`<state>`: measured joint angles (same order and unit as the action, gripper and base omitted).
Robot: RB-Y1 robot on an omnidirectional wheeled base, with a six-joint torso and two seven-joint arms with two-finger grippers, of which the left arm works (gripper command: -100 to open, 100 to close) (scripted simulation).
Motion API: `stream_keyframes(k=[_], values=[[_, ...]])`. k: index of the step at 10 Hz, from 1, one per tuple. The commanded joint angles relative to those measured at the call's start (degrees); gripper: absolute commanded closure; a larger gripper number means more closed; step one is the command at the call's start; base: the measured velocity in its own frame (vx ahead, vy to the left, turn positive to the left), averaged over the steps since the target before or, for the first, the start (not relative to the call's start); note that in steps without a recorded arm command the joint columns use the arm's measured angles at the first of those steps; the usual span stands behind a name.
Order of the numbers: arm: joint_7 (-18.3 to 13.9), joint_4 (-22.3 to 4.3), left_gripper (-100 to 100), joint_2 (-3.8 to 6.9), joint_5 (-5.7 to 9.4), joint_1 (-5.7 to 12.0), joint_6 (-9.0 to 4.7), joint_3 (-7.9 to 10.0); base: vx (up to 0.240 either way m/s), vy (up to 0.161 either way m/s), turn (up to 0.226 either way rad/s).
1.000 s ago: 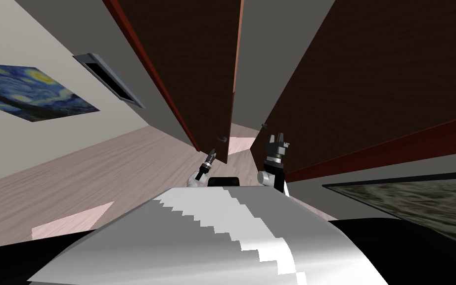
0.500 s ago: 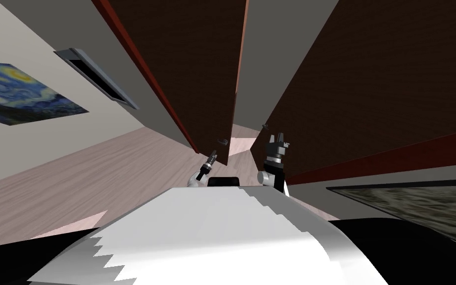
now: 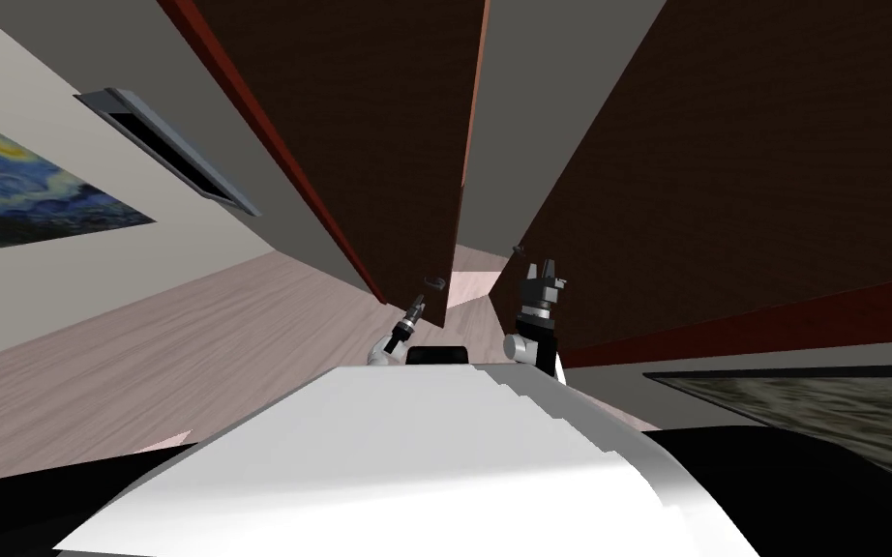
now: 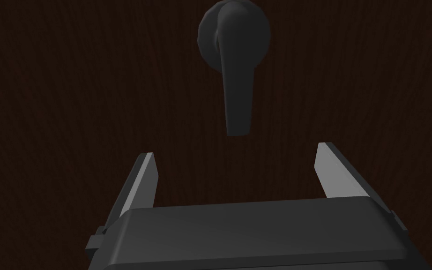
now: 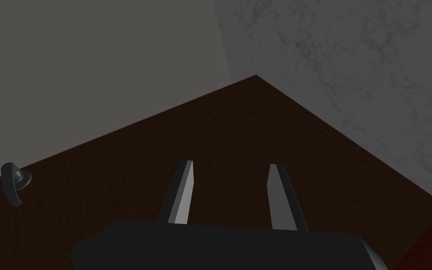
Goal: Push the door open
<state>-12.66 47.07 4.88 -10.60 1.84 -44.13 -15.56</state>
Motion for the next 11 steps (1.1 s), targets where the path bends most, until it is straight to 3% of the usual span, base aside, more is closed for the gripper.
stream_keyframes(k=[1,8,9,11], values=[[0.24,-0.29,-100,-0.09,0.1,0.06,-0.15,0.18,0.163,-0.05,-0.02],[1.12,-1.48,-100,-0.96,0.5,0.23,-0.73,0.91,0.176,-0.064,-0.026],[1.12,-1.48,100,-0.96,0.5,0.23,-0.73,0.91,-0.01,0.004,0.003],[1.12,-1.48,100,-0.96,0.5,0.23,-0.73,0.91,-0.021,0.009,-0.011]])
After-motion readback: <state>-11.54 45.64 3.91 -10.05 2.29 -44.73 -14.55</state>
